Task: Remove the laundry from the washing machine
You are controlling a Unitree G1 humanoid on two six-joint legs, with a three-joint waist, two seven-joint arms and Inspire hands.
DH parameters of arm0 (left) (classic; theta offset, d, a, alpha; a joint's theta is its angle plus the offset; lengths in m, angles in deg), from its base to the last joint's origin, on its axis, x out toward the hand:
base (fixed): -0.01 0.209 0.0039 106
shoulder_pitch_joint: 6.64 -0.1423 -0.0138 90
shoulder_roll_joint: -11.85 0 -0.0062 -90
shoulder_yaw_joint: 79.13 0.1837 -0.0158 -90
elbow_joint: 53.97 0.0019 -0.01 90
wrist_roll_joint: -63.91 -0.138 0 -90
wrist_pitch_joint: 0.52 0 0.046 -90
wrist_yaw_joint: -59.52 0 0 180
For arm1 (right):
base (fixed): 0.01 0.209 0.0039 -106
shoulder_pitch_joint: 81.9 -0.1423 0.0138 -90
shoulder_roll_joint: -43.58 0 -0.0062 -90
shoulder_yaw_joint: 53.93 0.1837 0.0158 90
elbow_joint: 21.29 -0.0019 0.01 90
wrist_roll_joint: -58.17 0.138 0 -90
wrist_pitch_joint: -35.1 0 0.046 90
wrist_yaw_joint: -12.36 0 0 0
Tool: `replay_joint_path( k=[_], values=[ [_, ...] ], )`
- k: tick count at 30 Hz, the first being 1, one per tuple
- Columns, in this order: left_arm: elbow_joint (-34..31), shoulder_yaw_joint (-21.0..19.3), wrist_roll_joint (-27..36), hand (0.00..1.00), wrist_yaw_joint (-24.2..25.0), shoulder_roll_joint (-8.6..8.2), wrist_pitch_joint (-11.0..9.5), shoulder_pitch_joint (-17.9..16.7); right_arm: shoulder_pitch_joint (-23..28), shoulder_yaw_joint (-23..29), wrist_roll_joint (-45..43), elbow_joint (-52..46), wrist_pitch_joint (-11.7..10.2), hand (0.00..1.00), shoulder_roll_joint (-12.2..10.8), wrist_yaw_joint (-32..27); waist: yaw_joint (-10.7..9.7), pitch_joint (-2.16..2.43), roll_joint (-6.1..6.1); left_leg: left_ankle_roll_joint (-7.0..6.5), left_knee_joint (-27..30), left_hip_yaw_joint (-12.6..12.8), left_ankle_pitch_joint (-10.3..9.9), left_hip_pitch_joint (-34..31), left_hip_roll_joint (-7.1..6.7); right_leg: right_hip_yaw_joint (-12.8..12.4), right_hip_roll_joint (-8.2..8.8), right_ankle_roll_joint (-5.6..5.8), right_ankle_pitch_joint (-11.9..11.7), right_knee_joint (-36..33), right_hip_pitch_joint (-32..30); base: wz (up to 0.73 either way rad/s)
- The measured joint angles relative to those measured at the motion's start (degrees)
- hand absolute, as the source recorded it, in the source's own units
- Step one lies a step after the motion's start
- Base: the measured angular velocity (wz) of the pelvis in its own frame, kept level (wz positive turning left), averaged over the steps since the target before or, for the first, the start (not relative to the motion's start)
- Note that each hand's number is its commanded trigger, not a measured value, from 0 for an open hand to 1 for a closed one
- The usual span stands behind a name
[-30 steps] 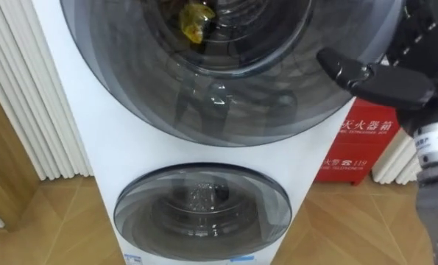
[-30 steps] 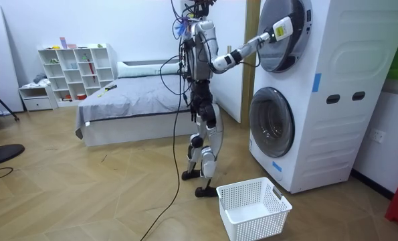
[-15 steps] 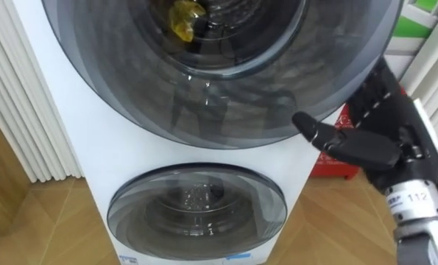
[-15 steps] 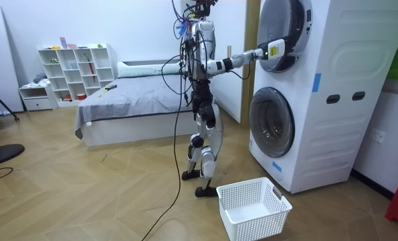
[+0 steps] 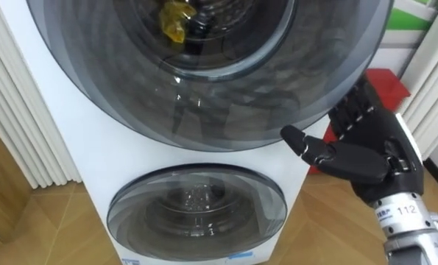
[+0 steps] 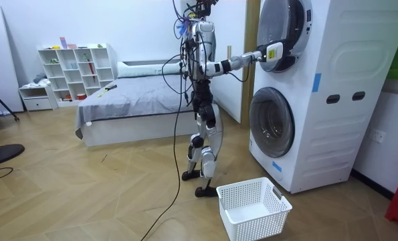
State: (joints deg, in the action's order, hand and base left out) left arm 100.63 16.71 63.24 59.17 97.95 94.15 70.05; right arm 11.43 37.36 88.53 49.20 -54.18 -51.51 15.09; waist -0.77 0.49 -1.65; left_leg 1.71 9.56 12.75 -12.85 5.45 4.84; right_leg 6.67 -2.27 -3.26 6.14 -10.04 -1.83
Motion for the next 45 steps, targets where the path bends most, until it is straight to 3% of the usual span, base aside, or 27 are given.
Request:
replay_joint_path(
  k=[5, 12, 31, 39, 45],
  values=[
    [0.01, 0.0, -0.28, 0.0, 1.11, 0.29, -0.02, 0.27, -0.01, 0.02, 1.36, -2.22, 2.61, 0.0, 0.23, 1.52, -0.19, 0.03, -0.03, 0.0, -0.01, 1.23, 0.0, -0.11, 0.19, -1.28, -0.32, -0.13, -0.01, -0.91, -1.11, -0.16],
    [0.13, 0.1, -2.35, 0.0, 1.12, 0.6, -0.17, 1.04, -1.91, -0.07, 1.14, -2.27, 3.27, 0.0, 0.27, 3.29, -0.19, -0.13, -0.55, 0.16, 0.0, 1.37, 0.09, -0.29, 0.44, -1.96, -0.69, -0.74, 0.24, -1.85, -2.12, -0.06],
    [0.5, 2.4, -2.63, 0.0, 1.48, 1.17, -0.18, 2.73, -3.02, -0.17, 0.72, -2.51, 3.26, 0.0, 0.34, 7.01, -0.93, -0.26, -0.55, 0.48, -0.08, 2.1, 0.28, 0.12, 0.66, -3.54, -1.26, -1.06, 0.05, -1.62, -2.31, -0.04],
    [3.13, 6.86, -2.62, 0.0, 1.79, 1.22, -0.1, 5.65, -3.01, -0.36, 0.61, -2.51, 2.85, 0.0, 0.16, 11.21, -2.29, -0.67, 0.45, 0.48, -0.1, 2.29, 0.28, 0.14, 0.54, -4.29, -1.19, -1.05, 0.05, -1.77, -2.5, -0.02],
    [4.17, 8.46, -2.67, 0.0, 2.16, 1.44, -0.11, 7.74, -2.79, -2.65, 0.57, -2.52, 1.35, 0.0, 0.0, 11.92, -3.44, -0.54, 1.01, 0.47, -0.05, 2.98, 0.28, -0.12, 0.57, -4.78, -1.24, -1.06, 0.04, -2.38, -3.28, -0.06]
  ],
)
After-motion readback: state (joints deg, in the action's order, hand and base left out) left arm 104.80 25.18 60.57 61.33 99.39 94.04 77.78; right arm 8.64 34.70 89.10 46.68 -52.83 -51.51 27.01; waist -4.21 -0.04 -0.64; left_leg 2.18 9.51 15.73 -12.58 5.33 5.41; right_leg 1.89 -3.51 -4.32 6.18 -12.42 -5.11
